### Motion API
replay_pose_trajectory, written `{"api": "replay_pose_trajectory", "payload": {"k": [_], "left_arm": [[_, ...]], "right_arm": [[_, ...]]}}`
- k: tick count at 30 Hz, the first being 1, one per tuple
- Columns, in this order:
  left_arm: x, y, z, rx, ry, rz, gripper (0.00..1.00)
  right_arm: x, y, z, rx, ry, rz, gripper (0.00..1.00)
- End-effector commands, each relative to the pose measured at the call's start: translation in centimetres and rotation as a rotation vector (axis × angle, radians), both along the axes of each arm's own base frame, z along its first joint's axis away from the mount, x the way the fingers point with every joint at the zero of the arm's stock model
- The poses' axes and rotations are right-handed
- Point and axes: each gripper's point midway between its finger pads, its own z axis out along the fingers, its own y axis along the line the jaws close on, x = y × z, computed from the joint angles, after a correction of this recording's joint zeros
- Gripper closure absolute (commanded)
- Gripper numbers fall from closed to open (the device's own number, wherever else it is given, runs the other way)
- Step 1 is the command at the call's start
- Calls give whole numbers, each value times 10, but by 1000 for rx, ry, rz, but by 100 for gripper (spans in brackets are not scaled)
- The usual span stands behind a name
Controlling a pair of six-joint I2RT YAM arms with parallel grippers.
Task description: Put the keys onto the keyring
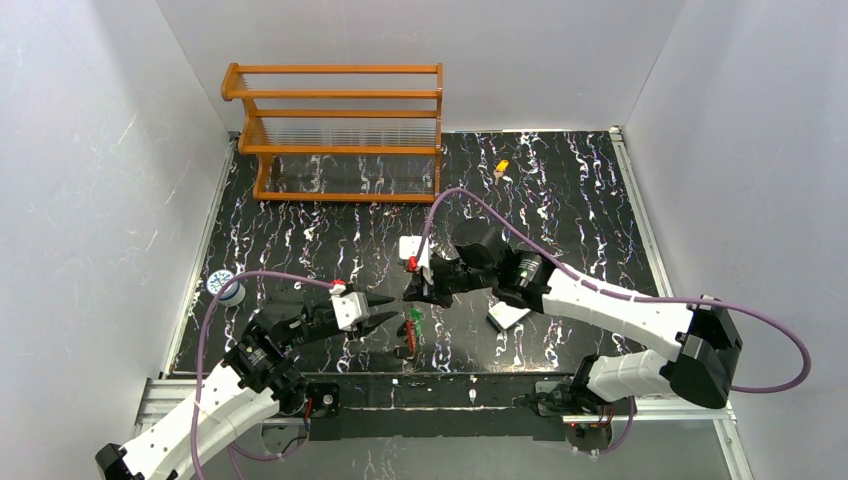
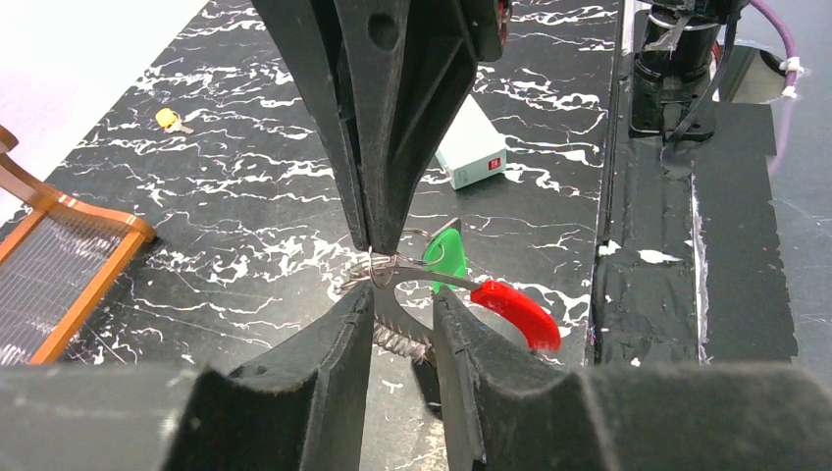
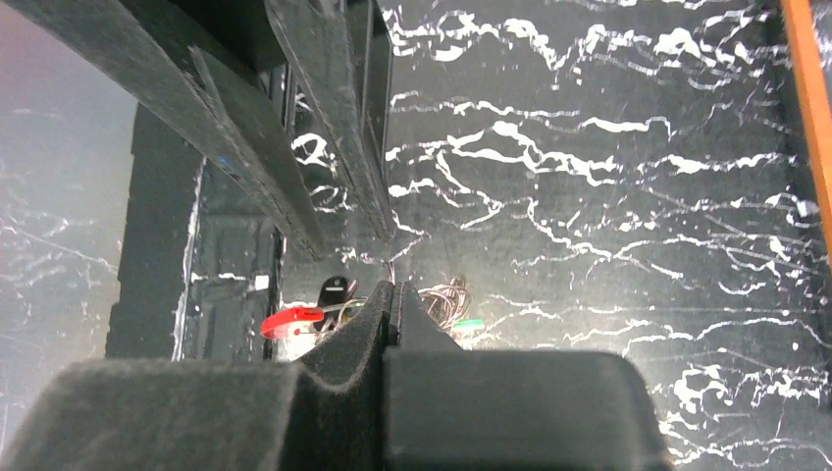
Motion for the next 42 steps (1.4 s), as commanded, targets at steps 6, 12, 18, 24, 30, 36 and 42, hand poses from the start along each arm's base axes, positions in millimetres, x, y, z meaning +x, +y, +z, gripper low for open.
{"api": "replay_pose_trajectory", "payload": {"k": [6, 12, 18, 24, 30, 36, 42], "left_arm": [[7, 3, 11, 5, -12, 39, 72], [7, 0, 4, 30, 19, 32, 72], [6, -4, -2, 48, 43, 9, 74], [5, -6, -5, 59, 62, -2, 77], [5, -6, -7, 63, 69, -6, 82], [5, -8, -10, 73, 84, -15, 81], [3, -10, -13, 82, 98, -32, 83]], "right_arm": [[2, 1, -4, -123, 25, 27, 99], [-7, 12, 4, -78, 52, 65, 99], [-10, 16, 8, -63, 57, 81, 99], [-13, 18, 9, -58, 64, 91, 99], [-16, 20, 11, -51, 68, 103, 99], [-19, 21, 15, -32, 68, 116, 99], [-20, 22, 17, -22, 71, 122, 99]]}}
